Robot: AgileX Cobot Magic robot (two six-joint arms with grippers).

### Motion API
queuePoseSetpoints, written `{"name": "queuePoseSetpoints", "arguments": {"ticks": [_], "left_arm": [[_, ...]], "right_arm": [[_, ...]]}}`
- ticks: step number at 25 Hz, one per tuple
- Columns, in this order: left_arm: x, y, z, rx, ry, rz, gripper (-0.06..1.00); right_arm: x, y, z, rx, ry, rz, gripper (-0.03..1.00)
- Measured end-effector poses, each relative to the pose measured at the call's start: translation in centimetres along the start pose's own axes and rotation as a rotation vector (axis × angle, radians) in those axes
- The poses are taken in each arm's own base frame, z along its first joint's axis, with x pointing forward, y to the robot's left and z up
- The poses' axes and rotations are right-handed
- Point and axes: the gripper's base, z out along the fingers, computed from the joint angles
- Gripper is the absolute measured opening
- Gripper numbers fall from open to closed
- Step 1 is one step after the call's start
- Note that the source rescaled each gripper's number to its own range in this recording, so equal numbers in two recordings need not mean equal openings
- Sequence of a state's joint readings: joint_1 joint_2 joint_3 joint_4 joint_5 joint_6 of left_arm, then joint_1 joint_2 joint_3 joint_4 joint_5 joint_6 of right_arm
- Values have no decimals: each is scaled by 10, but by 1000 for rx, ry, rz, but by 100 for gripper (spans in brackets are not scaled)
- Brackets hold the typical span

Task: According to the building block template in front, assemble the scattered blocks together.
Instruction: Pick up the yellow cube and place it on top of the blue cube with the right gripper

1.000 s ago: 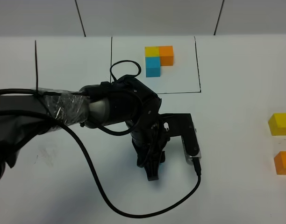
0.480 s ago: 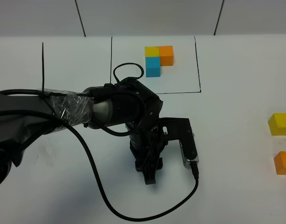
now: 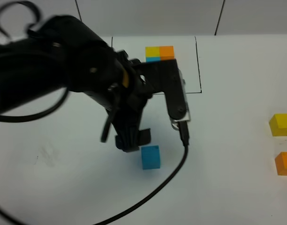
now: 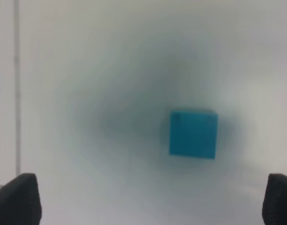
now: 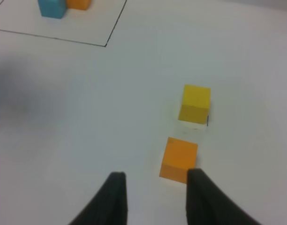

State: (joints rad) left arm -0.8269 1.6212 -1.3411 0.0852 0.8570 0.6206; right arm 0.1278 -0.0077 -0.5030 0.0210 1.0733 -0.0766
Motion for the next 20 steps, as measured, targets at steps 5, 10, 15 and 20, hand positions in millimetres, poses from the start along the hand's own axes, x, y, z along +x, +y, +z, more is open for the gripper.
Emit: {"name": "queuePoseSetpoints", "arguments": {"ticks": [5, 10, 15, 20], "left_arm": [[32, 2, -121, -238, -58, -35, 90], [91, -16, -215, -444, -56, -276, 84], [154, -60, -285, -580, -280, -384, 79], [209, -111, -305, -587, -464, -435, 74]], "right_arm": [[0, 0, 0, 0, 0, 0, 0], [0, 0, 0, 0, 0, 0, 0], [0, 0, 0, 0, 0, 0, 0], [0, 0, 0, 0, 0, 0, 0]]}}
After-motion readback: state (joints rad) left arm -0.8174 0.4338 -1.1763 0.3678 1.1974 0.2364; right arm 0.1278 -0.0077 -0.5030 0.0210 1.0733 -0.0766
